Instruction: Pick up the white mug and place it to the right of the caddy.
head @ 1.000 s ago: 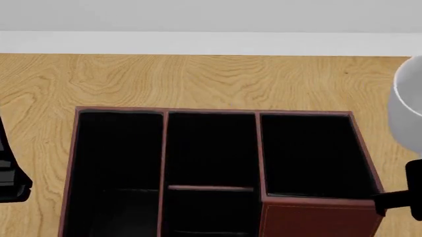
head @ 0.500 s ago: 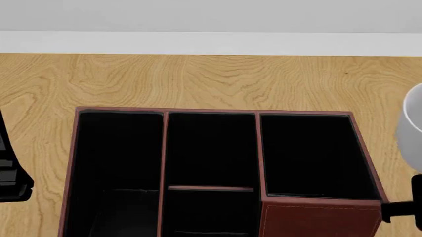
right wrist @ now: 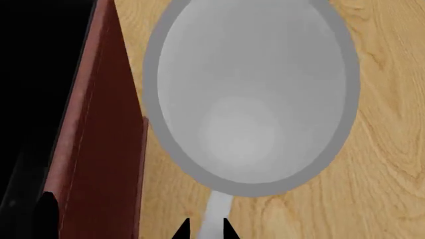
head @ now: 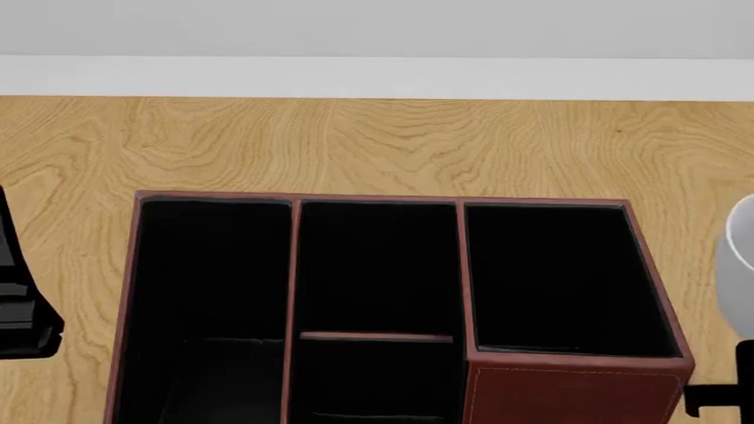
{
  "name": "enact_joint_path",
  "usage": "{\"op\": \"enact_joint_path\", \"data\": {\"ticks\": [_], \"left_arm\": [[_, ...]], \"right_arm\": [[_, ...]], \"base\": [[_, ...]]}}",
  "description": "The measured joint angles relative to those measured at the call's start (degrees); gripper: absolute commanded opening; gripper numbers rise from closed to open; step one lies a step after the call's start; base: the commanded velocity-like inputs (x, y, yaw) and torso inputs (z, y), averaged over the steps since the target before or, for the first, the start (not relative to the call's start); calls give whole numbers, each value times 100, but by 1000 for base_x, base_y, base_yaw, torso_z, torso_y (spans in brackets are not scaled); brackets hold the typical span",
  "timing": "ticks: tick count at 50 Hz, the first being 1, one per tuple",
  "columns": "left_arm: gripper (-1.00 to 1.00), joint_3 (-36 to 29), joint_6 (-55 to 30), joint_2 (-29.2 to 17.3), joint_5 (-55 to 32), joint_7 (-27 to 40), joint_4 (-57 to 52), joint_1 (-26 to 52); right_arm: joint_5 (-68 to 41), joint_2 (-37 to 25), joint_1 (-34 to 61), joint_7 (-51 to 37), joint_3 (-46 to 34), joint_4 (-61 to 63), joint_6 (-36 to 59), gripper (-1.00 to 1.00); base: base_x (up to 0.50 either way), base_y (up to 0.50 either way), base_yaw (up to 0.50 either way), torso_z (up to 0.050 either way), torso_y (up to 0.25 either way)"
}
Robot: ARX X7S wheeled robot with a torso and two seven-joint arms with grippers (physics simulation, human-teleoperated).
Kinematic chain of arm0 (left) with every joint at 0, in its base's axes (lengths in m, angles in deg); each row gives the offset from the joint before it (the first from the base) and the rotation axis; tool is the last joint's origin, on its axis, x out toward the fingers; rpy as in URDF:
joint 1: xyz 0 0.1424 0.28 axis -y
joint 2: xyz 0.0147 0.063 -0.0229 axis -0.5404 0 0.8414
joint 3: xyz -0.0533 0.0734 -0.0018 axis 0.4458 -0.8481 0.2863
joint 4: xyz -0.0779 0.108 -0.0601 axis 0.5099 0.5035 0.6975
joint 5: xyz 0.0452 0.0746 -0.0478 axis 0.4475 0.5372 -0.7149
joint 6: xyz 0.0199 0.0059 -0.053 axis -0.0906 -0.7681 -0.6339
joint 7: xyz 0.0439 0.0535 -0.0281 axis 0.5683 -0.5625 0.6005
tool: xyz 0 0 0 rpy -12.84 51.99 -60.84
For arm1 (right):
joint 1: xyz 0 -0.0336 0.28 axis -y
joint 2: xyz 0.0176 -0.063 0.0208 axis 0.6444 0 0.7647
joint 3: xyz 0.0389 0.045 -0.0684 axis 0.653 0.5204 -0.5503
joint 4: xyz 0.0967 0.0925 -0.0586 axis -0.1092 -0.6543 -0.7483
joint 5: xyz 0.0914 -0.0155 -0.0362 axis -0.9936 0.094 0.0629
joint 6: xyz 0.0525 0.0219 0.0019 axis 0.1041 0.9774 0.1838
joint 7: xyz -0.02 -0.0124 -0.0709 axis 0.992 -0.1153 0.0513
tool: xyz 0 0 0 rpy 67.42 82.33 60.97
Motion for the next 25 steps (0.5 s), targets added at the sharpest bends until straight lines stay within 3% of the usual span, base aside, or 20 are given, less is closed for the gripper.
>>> {"op": "enact_joint_path", "data": {"ticks": [25], "left_arm": [[100, -19, 66, -41, -23, 46, 9, -20]], "right_arm": [[246, 181, -431, 307, -162, -430, -391, -100]], "base": [[0, 0, 0, 0, 0]]}}
